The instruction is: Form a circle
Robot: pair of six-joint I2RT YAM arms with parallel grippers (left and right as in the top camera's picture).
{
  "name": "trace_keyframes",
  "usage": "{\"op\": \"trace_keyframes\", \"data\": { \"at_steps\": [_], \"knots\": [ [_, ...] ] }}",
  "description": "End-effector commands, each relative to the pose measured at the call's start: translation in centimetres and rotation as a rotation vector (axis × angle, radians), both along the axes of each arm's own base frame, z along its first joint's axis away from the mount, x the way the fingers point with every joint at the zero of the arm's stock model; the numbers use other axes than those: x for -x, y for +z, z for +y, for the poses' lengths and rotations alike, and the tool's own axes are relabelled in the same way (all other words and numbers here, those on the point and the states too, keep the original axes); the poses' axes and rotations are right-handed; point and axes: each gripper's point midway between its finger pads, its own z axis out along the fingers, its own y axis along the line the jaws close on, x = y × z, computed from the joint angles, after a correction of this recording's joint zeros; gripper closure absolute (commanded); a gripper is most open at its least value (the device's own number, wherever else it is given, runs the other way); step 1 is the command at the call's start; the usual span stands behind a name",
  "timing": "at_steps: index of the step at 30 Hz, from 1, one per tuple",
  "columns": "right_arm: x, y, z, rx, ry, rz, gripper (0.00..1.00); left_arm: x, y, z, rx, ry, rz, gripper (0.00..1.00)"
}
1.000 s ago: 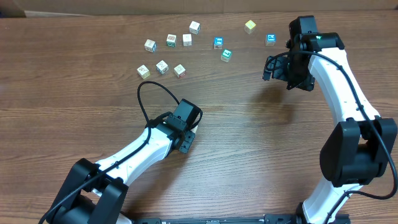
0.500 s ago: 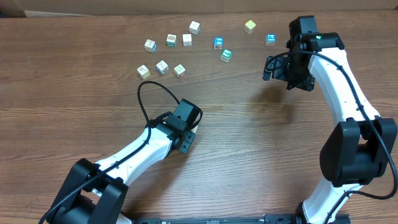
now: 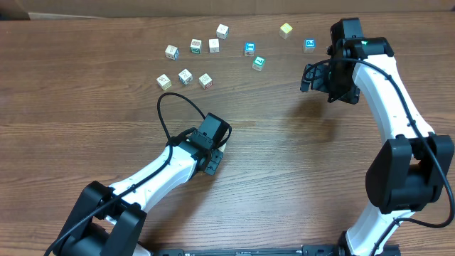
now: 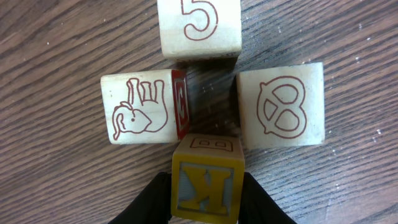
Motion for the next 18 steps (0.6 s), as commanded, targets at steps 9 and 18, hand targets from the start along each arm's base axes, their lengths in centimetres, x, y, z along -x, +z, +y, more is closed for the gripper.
{"op": "trace_keyframes", "data": {
  "at_steps": [9,18],
  "knots": [
    [-0.3,1.11,-0.19,-0.002,-0.009,-0.032,0.0,0.13,-0.29,0.11,-0.015,-0.026,0.006,0.7],
    [-0.3,1.11,-0.19,-0.002,-0.009,-0.032,0.0,0.07,-0.27,0.07,-0.014,-0.026,0.004,0.69]
  ]
}}
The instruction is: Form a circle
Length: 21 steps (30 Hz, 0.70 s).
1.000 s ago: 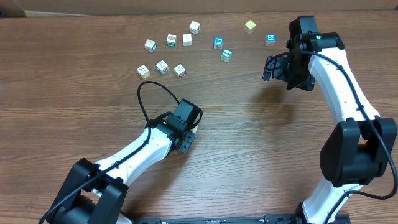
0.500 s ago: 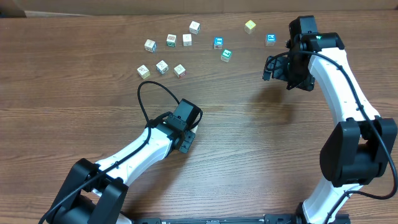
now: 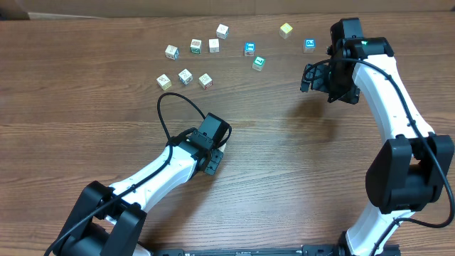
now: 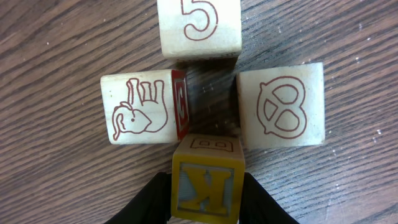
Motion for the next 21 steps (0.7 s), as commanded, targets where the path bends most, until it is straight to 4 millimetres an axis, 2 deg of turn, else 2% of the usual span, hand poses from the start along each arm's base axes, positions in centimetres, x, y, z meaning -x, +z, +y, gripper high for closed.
{"op": "trace_keyframes", "data": {
  "at_steps": [1,14,19,21],
  "knots": [
    [-0.32,1.11,-0.19,-0.002,-0.009,-0.033,0.0,0.07,-0.27,0.07,-0.014,-0.026,0.004,0.69],
    [-0.32,1.11,-0.19,-0.002,-0.009,-0.033,0.0,-0.05,-0.23,-0.01,-0.011,-0.026,-0.002,0.68],
    [-0.32,1.11,-0.19,-0.002,-0.009,-0.033,0.0,-0.03,-0.24,0.02,-0.011,-0.025,-0.001,0.62],
    [-0.32,1.11,-0.19,-0.002,-0.009,-0.033,0.0,-0.01,-0.24,0.02,-0.012,-0.026,0.0,0.57]
  ]
}}
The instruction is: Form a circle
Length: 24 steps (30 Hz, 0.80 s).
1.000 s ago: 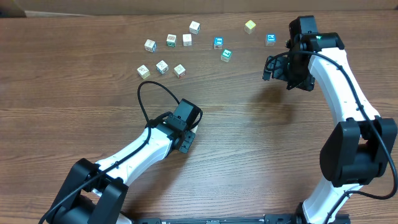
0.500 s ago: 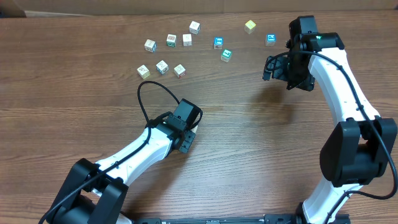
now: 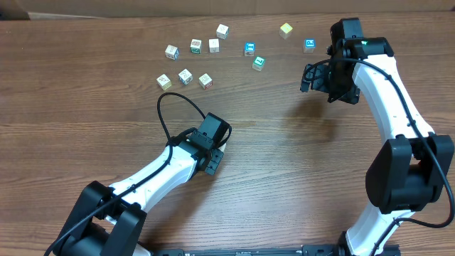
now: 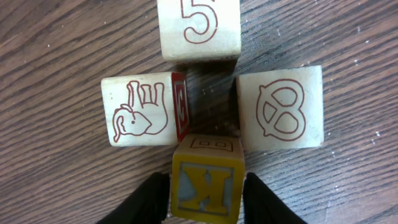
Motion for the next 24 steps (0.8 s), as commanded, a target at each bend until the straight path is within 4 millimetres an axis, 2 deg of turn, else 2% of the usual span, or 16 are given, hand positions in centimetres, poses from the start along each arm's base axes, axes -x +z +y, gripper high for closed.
{"op": "trace_keyframes", "data": {
  "at_steps": [1,3,7,13,16,19,20,24],
  "knots": [
    [-0.3,1.1,-0.2,-0.001,-0.009,-0.032,0.0,0.1,-0.3,0.1,-0.014,-0.023,0.004,0.54],
    [-0.3,1.1,-0.2,-0.001,-0.009,-0.032,0.0,0.1,-0.2,0.1,-0.015,-0.023,0.005,0.44],
    [-0.3,1.1,-0.2,-0.001,-0.009,-0.032,0.0,0.0,1.0,0.0,-0.016,-0.018,0.011,0.41],
    [-0.3,1.1,-0.2,-0.001,-0.009,-0.032,0.0,-1.6,6.4,-1.2,0.063,0.012,-0.066,0.35],
    [-0.3,1.1,-0.2,-0.001,-0.009,-0.032,0.0,-3.0,8.9,-1.3,0.124,0.082,-0.127,0.25],
    [-0.3,1.1,-0.2,-0.001,-0.009,-0.032,0.0,-4.4,10.6,-0.2,0.183,0.191,-0.166,0.17],
    [-0.3,1.1,-0.2,-0.001,-0.009,-0.032,0.0,-5.0,11.1,0.8,0.218,0.257,-0.168,0.14],
    [-0.3,1.1,-0.2,-0.001,-0.009,-0.032,0.0,-6.0,11.0,3.3,0.307,0.39,-0.126,0.0]
  ]
}}
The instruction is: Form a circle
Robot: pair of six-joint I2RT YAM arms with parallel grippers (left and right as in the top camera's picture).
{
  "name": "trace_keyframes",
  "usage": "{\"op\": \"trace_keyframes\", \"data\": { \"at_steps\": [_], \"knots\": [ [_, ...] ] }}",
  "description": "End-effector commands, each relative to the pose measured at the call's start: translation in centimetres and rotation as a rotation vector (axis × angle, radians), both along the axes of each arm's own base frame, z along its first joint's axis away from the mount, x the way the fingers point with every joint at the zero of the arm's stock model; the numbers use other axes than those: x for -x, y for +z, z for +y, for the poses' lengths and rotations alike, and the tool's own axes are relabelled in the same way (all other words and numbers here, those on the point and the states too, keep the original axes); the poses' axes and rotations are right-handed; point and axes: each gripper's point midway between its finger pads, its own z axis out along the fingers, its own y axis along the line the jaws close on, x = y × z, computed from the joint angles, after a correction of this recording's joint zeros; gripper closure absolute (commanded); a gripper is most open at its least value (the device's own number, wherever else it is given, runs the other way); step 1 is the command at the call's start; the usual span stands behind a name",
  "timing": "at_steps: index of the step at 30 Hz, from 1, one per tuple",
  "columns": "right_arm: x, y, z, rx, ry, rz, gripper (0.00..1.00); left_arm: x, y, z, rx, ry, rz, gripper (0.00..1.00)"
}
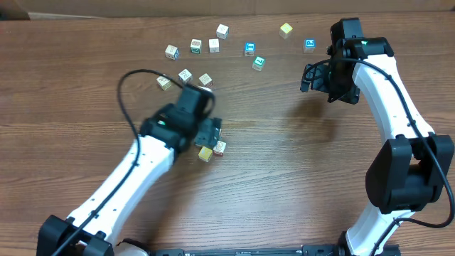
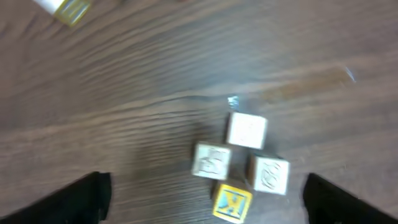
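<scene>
Four wooden blocks sit in a tight cluster: a yellow K block (image 2: 232, 202), an elephant block (image 2: 211, 160), a pretzel block (image 2: 269, 174) and a third pale block (image 2: 247, 130), too blurred to read. My left gripper (image 2: 206, 191) hangs above them, open wide, with nothing between its fingers (image 2: 93, 194). Overhead, the left gripper (image 1: 207, 134) covers part of the cluster; the yellow K block (image 1: 205, 153) and one neighbour (image 1: 220, 147) show below it. My right gripper (image 1: 313, 78) hovers at the back right, its jaws unclear.
Several loose blocks lie along the back of the table, from a pale one (image 1: 171, 51) to a blue one (image 1: 309, 45), with three more (image 1: 185, 75) just behind the left arm. A yellow-edged block (image 2: 68, 9) shows at the wrist view's top left.
My left gripper was low with its jaws just off the yellow K block. Now it is high above the cluster, wide open and further back. The K block stays on the table.
My left gripper held the yellow K block on the table against the elephant and pretzel blocks, and held it there at the following moment. Then its jaws stood slightly apart from the block. Now the gripper is up and away. The right arm has stayed put.
</scene>
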Motion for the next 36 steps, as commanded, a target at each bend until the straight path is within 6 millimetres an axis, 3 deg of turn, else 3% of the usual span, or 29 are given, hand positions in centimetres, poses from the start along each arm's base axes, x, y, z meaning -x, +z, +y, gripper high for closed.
{"op": "trace_keyframes", "data": {
  "at_steps": [1,6,10,36],
  "knots": [
    [-0.3,1.1,-0.2,-0.001,-0.009,-0.032,0.0,-1.1,0.8,2.0,0.141,0.135,0.024,0.0],
    [-0.3,1.1,-0.2,-0.001,-0.009,-0.032,0.0,-1.6,0.6,5.9,0.172,0.244,0.049,0.0],
    [-0.3,1.1,-0.2,-0.001,-0.009,-0.032,0.0,-1.9,0.6,7.0,0.174,0.276,0.045,0.0],
    [-0.3,1.1,-0.2,-0.001,-0.009,-0.032,0.0,-1.8,0.6,7.0,0.173,0.276,0.047,0.0]
  ]
}}
